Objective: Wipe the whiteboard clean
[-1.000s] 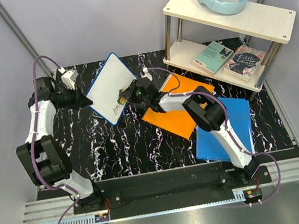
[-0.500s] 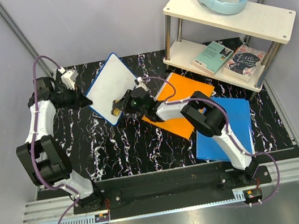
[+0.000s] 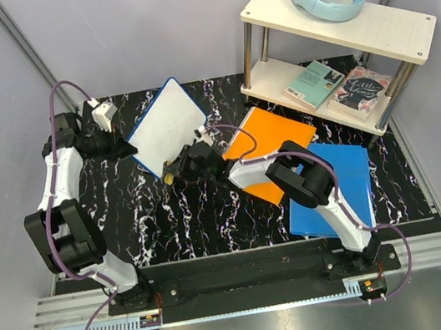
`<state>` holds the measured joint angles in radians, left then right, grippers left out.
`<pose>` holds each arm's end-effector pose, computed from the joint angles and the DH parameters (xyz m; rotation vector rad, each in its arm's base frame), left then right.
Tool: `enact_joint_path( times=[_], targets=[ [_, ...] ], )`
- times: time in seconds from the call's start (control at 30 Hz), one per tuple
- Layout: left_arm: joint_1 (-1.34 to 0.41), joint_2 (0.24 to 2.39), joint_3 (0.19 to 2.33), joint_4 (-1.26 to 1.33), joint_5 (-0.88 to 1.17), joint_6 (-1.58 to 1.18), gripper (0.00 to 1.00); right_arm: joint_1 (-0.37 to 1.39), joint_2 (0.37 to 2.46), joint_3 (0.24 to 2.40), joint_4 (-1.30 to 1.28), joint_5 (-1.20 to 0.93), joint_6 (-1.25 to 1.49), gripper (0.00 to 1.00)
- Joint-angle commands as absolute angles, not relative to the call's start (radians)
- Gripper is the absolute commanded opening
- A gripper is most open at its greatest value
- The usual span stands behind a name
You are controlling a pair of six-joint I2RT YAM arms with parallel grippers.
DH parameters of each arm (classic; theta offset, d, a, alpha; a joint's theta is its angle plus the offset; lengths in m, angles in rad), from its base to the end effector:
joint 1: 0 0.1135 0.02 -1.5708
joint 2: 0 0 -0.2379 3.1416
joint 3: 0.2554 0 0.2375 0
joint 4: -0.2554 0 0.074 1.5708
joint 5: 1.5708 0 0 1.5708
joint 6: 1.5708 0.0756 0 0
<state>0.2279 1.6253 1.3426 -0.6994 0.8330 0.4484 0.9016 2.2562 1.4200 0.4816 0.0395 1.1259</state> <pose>0.3436 0.0223 0.2407 0.5441 2.1896 -0.7083 0.3183 0.3977 0.1154 0.2714 2.1444 1.2544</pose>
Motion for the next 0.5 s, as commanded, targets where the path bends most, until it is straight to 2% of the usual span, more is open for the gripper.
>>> enact_joint_path(
  times=[0.0, 0.47],
  targets=[
    [0.206, 1.683, 1.347, -0.730, 0.696, 0.606, 0.00, 0.825, 2.206, 1.439, 0.483, 0.087, 1.123, 0.00],
    [0.206, 1.687, 1.362, -0.753, 0.696, 0.607, 0.00, 0.709, 2.267, 1.588, 0.448, 0.176, 1.034, 0.00]
  ],
)
